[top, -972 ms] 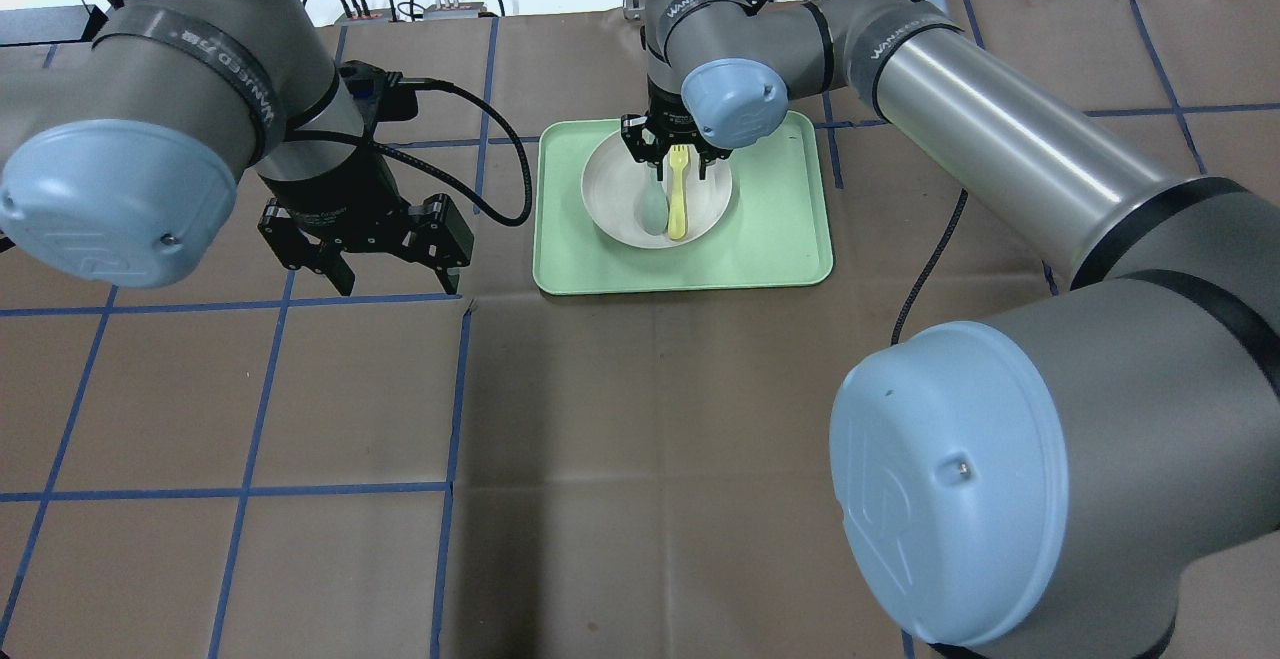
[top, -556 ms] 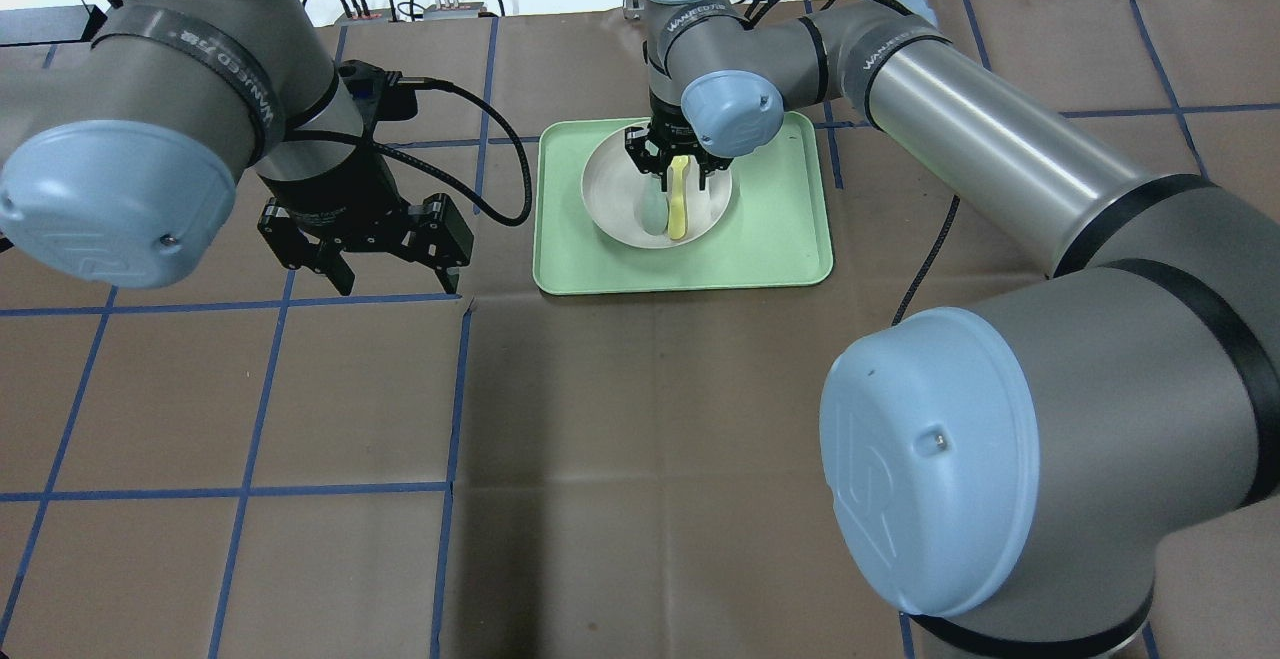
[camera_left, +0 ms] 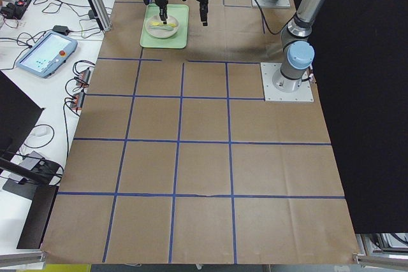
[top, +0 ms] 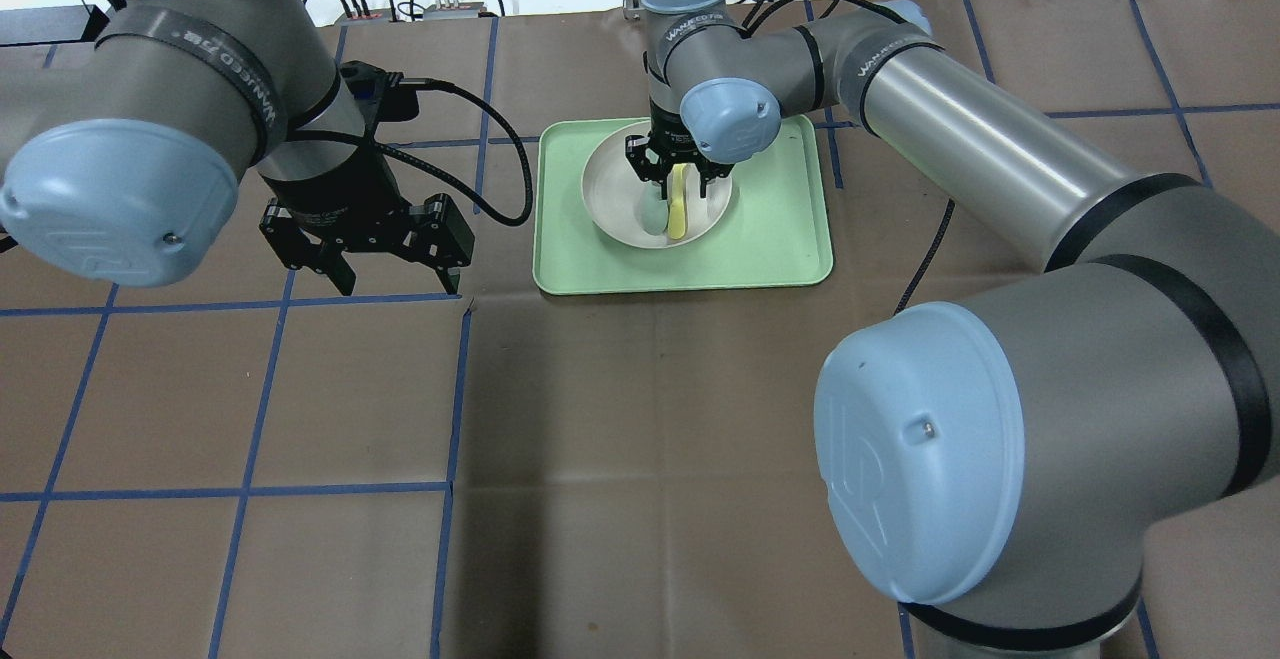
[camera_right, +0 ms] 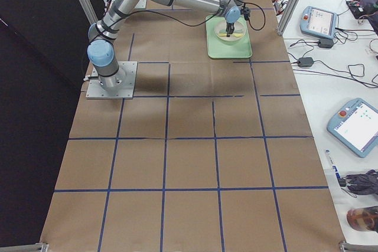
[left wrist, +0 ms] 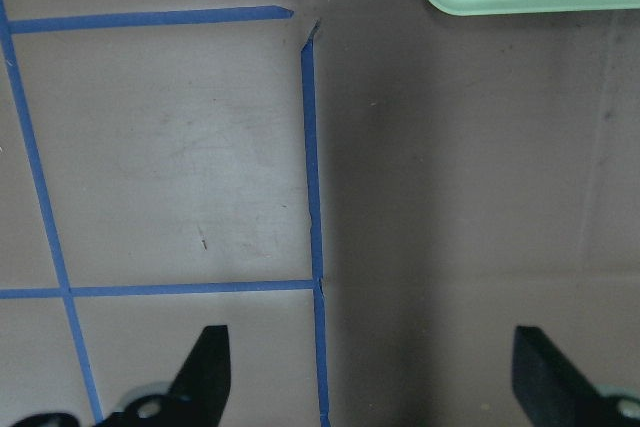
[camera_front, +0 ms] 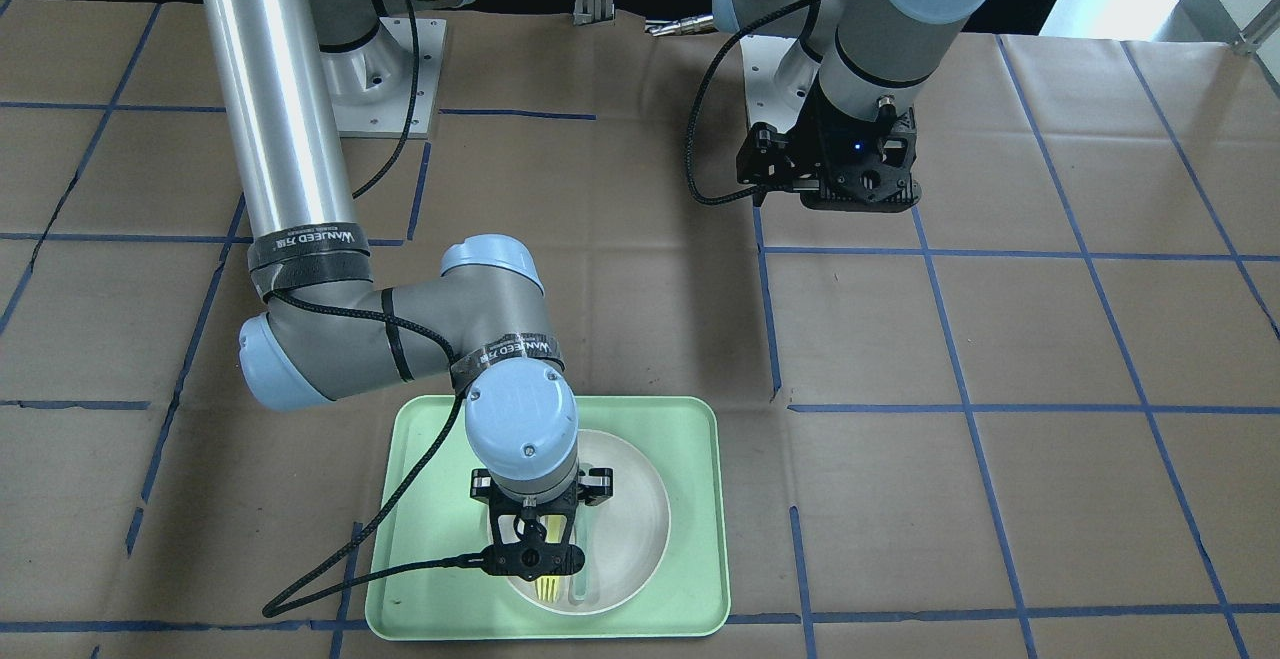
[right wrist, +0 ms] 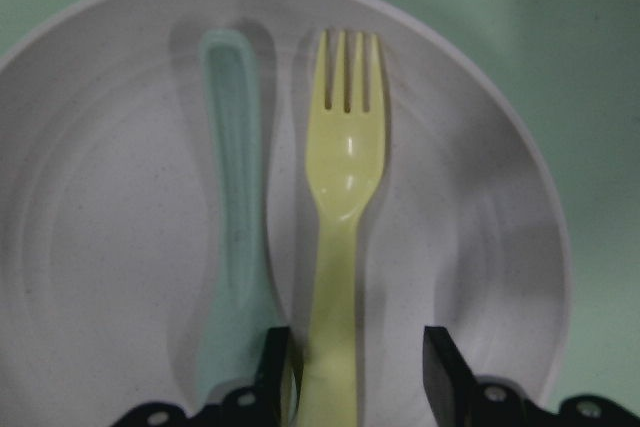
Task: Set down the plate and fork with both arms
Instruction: 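Lower the right gripper and grasp the yellow fork on the plate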
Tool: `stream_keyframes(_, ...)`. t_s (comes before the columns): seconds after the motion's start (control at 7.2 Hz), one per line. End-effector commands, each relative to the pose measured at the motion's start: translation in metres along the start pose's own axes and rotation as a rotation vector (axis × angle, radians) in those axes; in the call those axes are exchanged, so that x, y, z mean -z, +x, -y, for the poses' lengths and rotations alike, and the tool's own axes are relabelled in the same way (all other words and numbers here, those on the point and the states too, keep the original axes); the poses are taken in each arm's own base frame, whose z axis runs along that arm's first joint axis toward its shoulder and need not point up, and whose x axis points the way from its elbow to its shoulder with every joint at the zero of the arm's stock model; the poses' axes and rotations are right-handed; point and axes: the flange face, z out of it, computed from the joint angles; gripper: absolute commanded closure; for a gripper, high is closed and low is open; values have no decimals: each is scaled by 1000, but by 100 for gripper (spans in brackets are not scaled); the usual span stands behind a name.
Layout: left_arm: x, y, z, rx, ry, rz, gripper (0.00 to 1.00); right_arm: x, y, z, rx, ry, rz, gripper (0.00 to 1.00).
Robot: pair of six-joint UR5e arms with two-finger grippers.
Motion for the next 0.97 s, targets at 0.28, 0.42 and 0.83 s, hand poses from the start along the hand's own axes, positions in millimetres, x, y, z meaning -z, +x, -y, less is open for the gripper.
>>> stream_keyframes(0.28,1,0,-1,0,1,0,0,-9,-2,0,1,-11,0,45)
stream_keyframes(0.42,1,0,-1,0,1,0,0,-17,-1,2,0,-19,-2,46)
stream_keyframes(0.83,11,0,-8,0,20,3,0,-7,-3,8,2,8,6,79)
